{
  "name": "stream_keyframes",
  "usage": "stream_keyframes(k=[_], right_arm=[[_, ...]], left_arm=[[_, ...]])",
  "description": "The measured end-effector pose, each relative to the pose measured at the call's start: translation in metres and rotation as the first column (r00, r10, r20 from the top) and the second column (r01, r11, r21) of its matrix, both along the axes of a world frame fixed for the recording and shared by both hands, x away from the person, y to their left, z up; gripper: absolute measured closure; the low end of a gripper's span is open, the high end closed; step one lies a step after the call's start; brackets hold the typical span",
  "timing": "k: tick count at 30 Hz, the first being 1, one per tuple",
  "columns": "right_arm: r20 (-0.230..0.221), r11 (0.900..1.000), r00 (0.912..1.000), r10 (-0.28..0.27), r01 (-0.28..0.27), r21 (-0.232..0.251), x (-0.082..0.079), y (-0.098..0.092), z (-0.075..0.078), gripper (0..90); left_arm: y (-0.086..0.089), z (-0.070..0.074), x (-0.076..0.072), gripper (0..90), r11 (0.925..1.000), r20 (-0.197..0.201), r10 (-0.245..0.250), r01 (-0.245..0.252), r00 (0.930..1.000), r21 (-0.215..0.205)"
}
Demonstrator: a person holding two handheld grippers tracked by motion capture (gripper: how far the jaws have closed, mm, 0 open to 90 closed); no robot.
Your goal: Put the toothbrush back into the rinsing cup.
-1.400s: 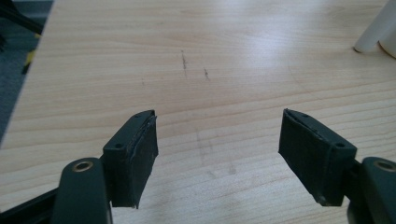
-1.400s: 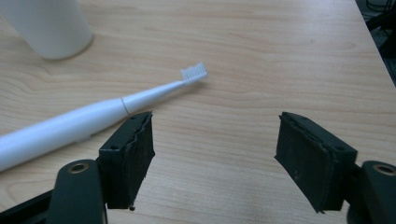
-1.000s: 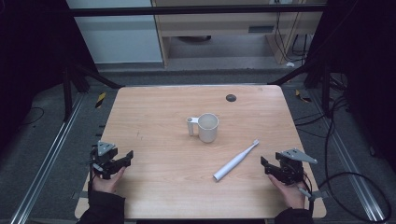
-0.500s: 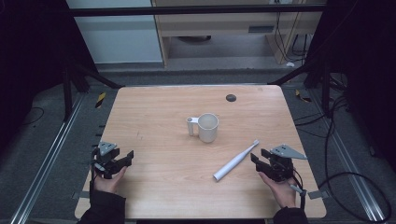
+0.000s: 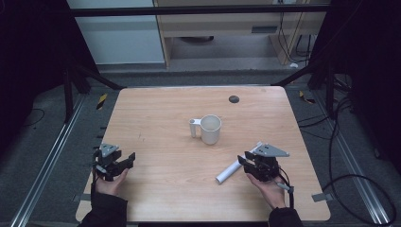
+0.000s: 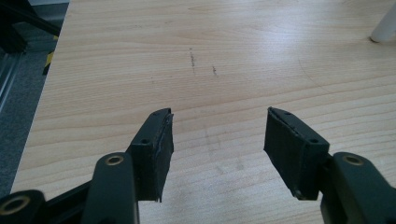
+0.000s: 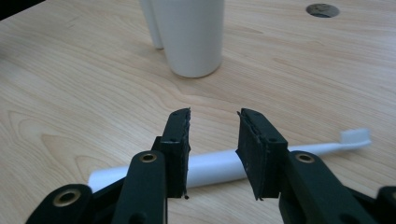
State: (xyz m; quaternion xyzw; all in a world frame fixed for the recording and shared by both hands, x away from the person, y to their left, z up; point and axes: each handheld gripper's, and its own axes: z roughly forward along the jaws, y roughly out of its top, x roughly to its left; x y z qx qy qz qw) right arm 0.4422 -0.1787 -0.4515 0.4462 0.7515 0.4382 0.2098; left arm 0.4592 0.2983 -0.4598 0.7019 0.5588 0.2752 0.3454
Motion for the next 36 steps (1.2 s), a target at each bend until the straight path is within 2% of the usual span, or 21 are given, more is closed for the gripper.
stream_keyframes(k=[5,16,23,32,36], right_arm=[[-0.022,0.999,0.9988,0.044,-0.044,-0.005,0.004,0.014,-0.004,71.0],[-0.059,0.994,0.9929,0.103,-0.104,-0.017,0.009,0.036,-0.013,79.7],[-0.092,0.992,0.9881,0.123,-0.126,-0.019,0.008,0.044,-0.021,84.2],[-0.133,0.986,0.98,0.148,-0.156,-0.052,0.008,0.051,-0.03,88.2],[-0.14,0.986,0.979,0.148,-0.158,-0.059,0.009,0.052,-0.033,88.5]], left_arm=[[0.0,0.0,0.0,41.6,1.0,0.0,0.0,0.0,1.0,0.001],[0.0,0.0,0.001,41.8,1.0,-0.002,-0.002,0.002,1.0,0.003],[0.0,-0.001,0.001,42.0,1.0,-0.004,-0.006,0.006,1.0,0.004],[0.0,-0.001,0.002,41.9,1.0,-0.005,-0.006,0.006,1.0,0.005],[-0.001,-0.001,0.002,41.9,0.9999,-0.007,-0.008,0.008,0.9999,0.006]])
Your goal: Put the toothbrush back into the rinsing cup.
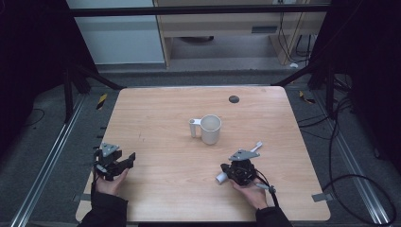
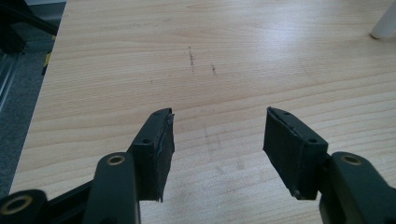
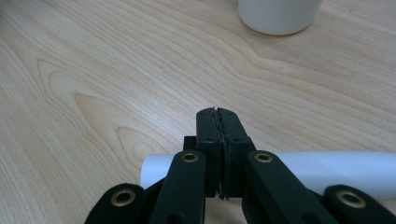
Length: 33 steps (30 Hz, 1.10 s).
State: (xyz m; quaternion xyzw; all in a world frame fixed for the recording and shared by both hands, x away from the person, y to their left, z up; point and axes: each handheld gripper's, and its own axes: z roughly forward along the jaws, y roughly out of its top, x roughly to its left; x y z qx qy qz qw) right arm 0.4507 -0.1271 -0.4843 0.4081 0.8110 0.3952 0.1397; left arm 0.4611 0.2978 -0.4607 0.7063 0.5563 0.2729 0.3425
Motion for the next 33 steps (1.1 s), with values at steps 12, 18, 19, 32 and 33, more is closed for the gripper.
stream_keyframes(k=[12,18,19,32,33], right_arm=[[-0.012,1.0,0.9999,0.001,-0.001,-0.014,-0.001,-0.0013,-0.0009,88.3],[-0.015,1.0,0.9999,-0.002,0.002,-0.016,-0.0022,-0.0025,-0.0011,88.2],[-0.014,1.0,0.9999,-0.002,0.002,-0.017,-0.0023,-0.0031,-0.0011,88.1],[-0.025,1.0,0.9997,-0.001,0.0,-0.017,-0.0052,-0.0061,-0.0016,88.1],[-0.025,1.0,0.9997,-0.001,0.0,-0.017,-0.0055,-0.0063,-0.0018,88.1]], left_arm=[[0.0003,-0.0002,0.0002,42.0,1.0,-0.001,0.0,0.0,1.0,0.002],[0.0005,0.0,0.0,42.0,1.0,0.001,0.0,0.0,1.0,0.002],[0.0005,0.0,0.0,41.9,1.0,0.001,-0.001,0.001,1.0,0.002],[0.0005,0.0002,-0.0001,41.9,1.0,0.001,-0.003,0.003,1.0,0.001],[0.0004,0.0002,-0.0001,41.9,1.0,0.001,-0.003,0.003,1.0,0.001]])
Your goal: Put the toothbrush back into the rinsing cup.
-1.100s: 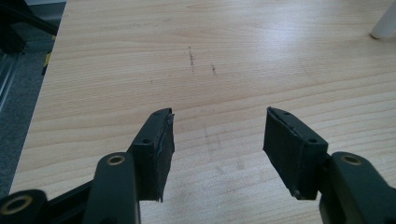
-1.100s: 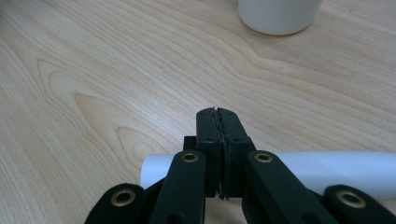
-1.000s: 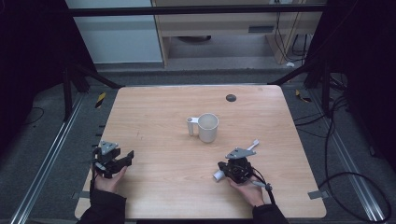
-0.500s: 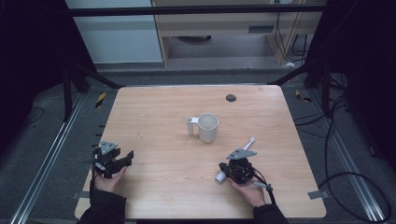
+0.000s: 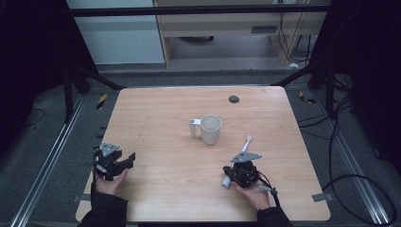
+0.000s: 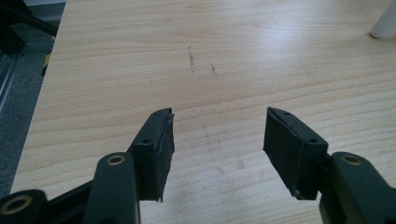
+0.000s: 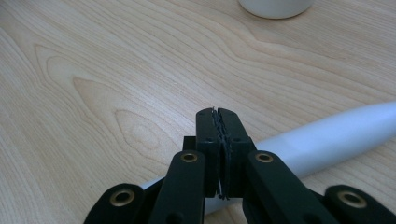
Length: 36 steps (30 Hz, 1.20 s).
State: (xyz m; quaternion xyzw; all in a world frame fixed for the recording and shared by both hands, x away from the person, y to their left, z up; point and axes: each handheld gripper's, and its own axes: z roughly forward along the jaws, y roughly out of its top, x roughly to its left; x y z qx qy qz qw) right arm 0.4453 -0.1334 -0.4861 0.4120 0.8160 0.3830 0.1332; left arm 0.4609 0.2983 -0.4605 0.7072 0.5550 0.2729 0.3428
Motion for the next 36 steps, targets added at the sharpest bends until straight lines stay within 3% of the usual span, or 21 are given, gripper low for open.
stream_keyframes(k=[36], right_arm=[[-0.017,1.0,0.9998,-0.001,0.001,0.004,-0.007,-0.014,0.002,88.1]], left_arm=[[0.0,0.0,0.0,42.0,1.0,0.0,-0.002,0.002,1.0,-0.003]])
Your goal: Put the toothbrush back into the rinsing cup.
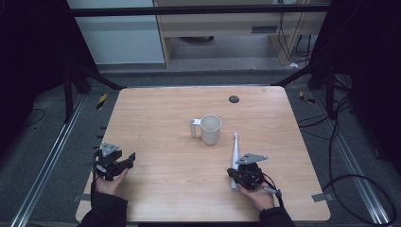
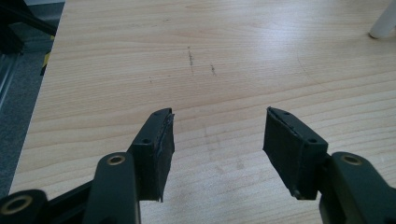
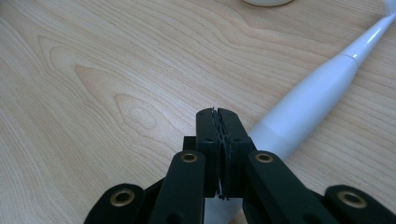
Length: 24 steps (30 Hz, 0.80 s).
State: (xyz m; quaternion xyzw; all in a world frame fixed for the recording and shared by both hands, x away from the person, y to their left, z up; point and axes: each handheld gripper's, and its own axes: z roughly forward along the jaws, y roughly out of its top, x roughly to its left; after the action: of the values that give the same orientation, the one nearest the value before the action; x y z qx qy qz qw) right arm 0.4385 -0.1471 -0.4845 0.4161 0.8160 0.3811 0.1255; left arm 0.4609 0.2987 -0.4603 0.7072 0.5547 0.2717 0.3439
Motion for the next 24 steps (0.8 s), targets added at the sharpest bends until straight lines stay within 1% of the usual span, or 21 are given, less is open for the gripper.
stream_keyframes(k=[11,24], right_arm=[[-0.009,1.0,0.9999,-0.006,0.006,-0.002,-0.003,-0.005,0.001,88.1],[-0.007,1.0,0.9999,-0.013,0.013,-0.001,-0.003,-0.013,0.001,88.1]], left_arm=[[0.0,0.0,0.0,42.0,1.0,0.0,-0.002,0.002,1.0,-0.002],[0.0,0.0,0.0,42.0,1.0,0.0,-0.002,0.002,1.0,-0.001]])
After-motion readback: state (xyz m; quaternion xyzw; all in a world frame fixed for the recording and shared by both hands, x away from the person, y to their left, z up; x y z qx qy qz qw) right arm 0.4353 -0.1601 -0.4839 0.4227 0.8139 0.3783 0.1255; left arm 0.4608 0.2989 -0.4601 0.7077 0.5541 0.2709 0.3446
